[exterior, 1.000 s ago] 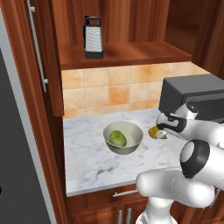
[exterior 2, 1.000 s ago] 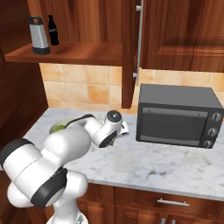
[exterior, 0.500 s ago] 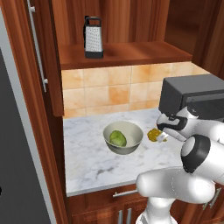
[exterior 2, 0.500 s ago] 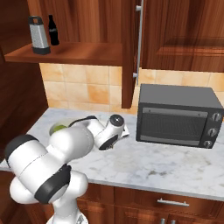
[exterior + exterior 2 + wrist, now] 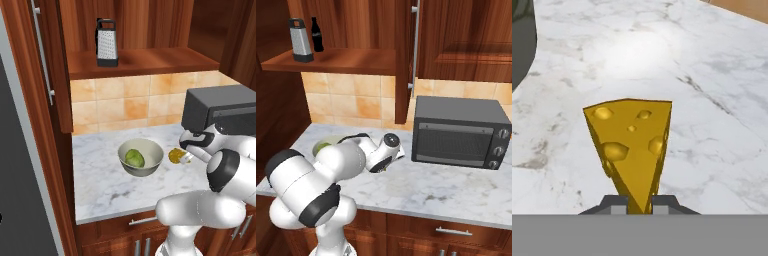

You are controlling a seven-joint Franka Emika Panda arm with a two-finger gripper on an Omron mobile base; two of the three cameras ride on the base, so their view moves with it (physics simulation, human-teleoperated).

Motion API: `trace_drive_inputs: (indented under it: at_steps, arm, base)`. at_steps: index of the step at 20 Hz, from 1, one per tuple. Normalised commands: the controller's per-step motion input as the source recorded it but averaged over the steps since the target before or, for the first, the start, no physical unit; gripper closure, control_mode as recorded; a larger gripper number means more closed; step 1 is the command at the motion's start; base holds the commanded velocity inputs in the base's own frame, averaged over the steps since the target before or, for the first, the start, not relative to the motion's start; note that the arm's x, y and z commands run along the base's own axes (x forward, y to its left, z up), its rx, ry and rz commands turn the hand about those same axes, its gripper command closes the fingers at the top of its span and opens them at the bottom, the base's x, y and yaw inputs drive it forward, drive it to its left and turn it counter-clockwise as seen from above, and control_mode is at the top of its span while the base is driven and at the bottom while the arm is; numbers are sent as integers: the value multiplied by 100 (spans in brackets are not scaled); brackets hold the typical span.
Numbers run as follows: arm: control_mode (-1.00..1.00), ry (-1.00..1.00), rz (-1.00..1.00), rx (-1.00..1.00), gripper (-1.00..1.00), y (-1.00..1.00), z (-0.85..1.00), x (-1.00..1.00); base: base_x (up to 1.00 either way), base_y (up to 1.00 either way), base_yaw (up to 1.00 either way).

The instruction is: Pick the cheese from the fridge and the cheese grater from the cabinet and place them next to the salad bowl.

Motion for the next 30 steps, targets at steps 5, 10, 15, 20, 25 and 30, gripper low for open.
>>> trace_drive_inputs:
  at_steps: [5,10,15,20,25,30]
  arm:
    - [-100,0,0,0,-100,0,0,-2]
    - [-100,0,0,0,-100,0,0,-9]
    - [-100,-6,-8,0,-100,0,24,-45]
    - [-100,-5,-16,0,-100,1,44,-31]
    - [-100,1,-26,0,-100,11,27,-8]
    - [-100,1,-21,-2,-100,35,34,-23]
  base:
    - [0,0,0]
    - [0,0,0]
    - [0,0,0]
    - [0,0,0]
    - [0,0,0]
    - [0,0,0]
